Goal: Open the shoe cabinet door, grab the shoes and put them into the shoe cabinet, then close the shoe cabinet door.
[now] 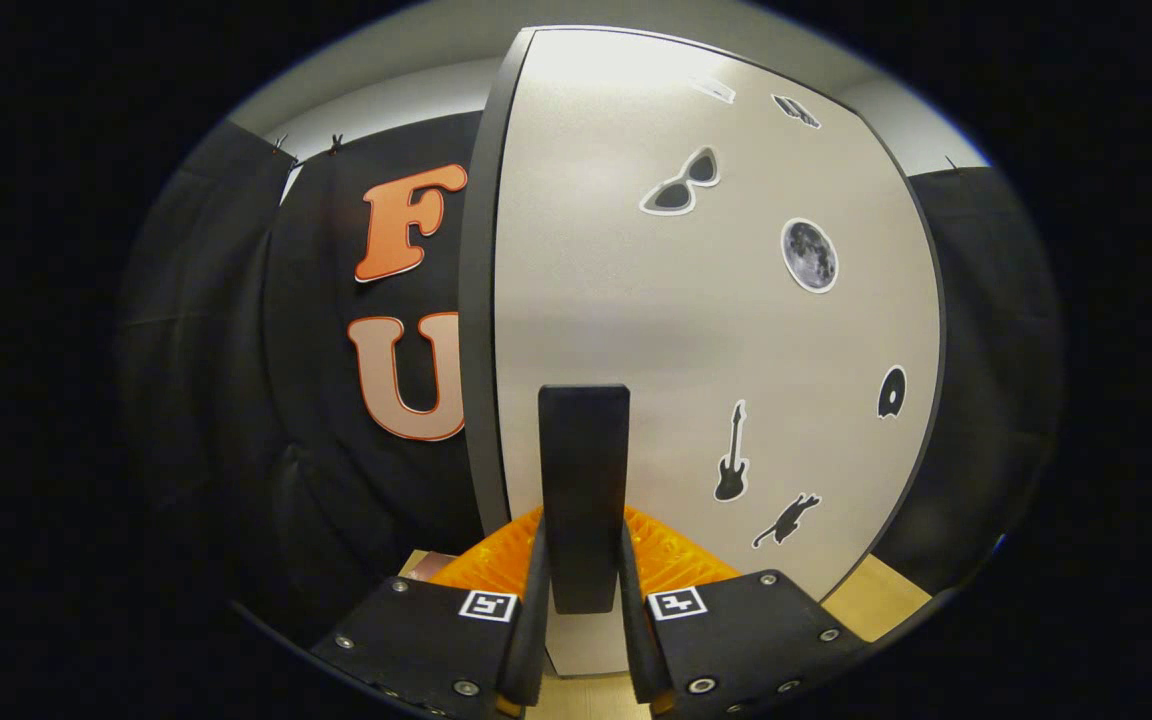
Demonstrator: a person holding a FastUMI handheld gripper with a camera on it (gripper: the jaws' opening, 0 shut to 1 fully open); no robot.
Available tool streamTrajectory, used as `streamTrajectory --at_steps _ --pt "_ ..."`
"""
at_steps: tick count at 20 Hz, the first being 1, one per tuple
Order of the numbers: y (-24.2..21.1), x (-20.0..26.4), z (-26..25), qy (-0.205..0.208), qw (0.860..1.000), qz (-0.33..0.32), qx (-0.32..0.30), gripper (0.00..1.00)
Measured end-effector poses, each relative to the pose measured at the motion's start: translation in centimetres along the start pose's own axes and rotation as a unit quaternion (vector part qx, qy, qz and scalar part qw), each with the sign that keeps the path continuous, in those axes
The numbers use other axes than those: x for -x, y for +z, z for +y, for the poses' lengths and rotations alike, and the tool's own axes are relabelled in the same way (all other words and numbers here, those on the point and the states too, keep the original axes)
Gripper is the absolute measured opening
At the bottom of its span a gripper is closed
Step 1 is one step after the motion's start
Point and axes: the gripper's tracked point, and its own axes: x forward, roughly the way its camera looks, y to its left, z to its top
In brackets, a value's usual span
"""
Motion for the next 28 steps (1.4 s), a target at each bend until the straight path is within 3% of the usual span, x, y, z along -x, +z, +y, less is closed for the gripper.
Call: streamTrajectory --at_steps 7,15,28 --pt "-0.1 3.5 -0.8 0.057 0.998 0.009 0.009 0.29" --pt "-0.3 8.4 -3.2 0.081 0.997 0.007 0.004 0.29" --pt "-1.2 13.5 -9.4 0.061 0.998 0.007 -0.026 0.25"
